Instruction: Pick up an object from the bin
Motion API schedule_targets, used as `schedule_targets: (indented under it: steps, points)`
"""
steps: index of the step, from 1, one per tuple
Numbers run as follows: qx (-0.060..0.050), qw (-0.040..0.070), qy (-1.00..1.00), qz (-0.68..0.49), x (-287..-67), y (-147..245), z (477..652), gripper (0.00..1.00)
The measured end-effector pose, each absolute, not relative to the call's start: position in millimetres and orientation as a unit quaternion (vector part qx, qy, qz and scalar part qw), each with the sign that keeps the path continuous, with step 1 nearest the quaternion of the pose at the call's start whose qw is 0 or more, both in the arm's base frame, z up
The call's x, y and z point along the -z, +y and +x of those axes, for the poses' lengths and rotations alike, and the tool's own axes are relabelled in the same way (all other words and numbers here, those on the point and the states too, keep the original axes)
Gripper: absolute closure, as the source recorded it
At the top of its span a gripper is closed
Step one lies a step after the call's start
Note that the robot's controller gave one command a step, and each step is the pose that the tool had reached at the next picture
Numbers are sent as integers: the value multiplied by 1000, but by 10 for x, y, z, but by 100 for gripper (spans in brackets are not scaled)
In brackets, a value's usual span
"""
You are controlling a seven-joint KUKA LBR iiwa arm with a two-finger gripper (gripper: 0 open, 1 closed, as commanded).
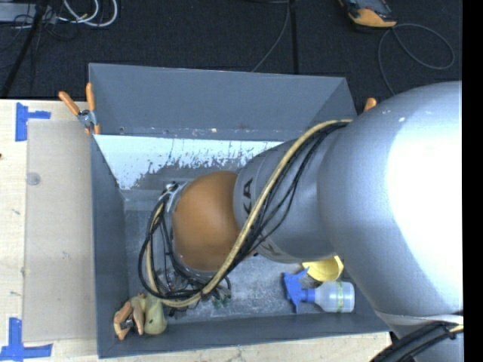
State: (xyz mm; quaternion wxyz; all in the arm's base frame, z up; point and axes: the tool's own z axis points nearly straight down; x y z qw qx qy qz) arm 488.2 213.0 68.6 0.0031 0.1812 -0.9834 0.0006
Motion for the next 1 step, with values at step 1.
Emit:
schedule_targets:
  steps: [1]
  points:
    - [-1,3,-983,181,-686,2130,4882,100]
